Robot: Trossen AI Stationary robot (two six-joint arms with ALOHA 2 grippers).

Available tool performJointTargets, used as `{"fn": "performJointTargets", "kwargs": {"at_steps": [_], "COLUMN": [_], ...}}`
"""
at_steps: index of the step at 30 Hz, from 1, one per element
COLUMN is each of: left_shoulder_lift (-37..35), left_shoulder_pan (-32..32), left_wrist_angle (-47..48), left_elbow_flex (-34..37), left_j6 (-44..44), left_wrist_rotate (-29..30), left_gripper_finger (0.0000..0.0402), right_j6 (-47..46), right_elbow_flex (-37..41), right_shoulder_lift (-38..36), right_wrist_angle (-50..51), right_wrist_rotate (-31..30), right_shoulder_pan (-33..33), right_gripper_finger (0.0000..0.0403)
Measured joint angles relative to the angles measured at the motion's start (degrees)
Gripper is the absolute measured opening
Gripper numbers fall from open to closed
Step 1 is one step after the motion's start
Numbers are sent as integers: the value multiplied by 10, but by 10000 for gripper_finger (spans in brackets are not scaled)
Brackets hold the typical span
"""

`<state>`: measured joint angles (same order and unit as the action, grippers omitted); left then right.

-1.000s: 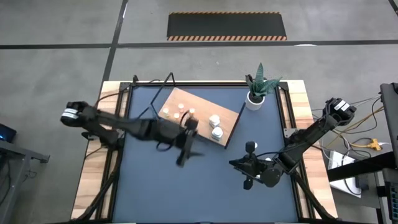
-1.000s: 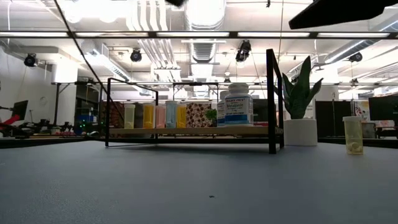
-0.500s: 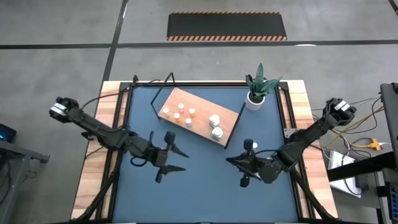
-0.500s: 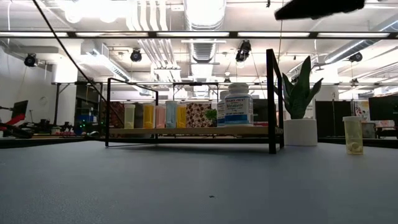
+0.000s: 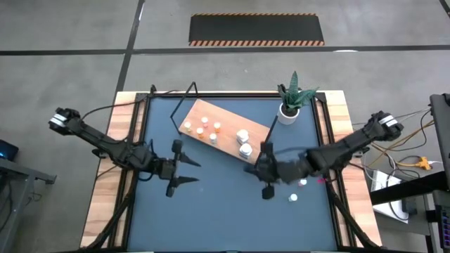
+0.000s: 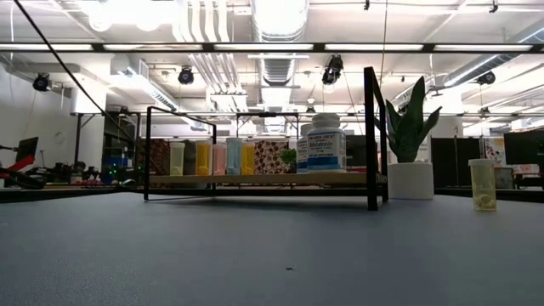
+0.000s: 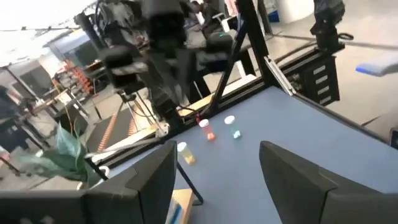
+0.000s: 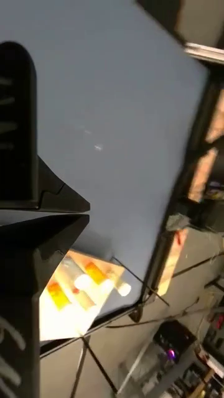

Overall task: Pick and place medicine bottles onto shelf by color
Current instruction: Put the white pill bottle on the shelf

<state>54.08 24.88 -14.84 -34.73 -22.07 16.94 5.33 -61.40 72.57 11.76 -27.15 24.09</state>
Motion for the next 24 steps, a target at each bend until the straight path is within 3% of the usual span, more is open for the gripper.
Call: {"fn": "performJointTargets", "kwargs": {"at_steps": [5, 13, 24], "left_shoulder_lift": [-27, -37, -37], "left_shoulder_pan": [0, 0, 0], "left_wrist_angle": [4, 3, 3], "left_elbow_flex": [31, 41, 41], "left_j6": [7, 3, 6], "left_wrist_rotate": [0, 0, -1], "left_gripper_finger": [212, 212, 212], "right_j6": [19, 44, 14], "right_elbow_flex": [-49, -116, -286], "right_shoulder_lift": [3, 42, 173], "right_wrist_angle": [24, 61, 281], "right_wrist_rotate": [100, 179, 187], "right_shoulder_pan": [-75, -166, -235], "right_gripper_finger": [9, 9, 9]}}
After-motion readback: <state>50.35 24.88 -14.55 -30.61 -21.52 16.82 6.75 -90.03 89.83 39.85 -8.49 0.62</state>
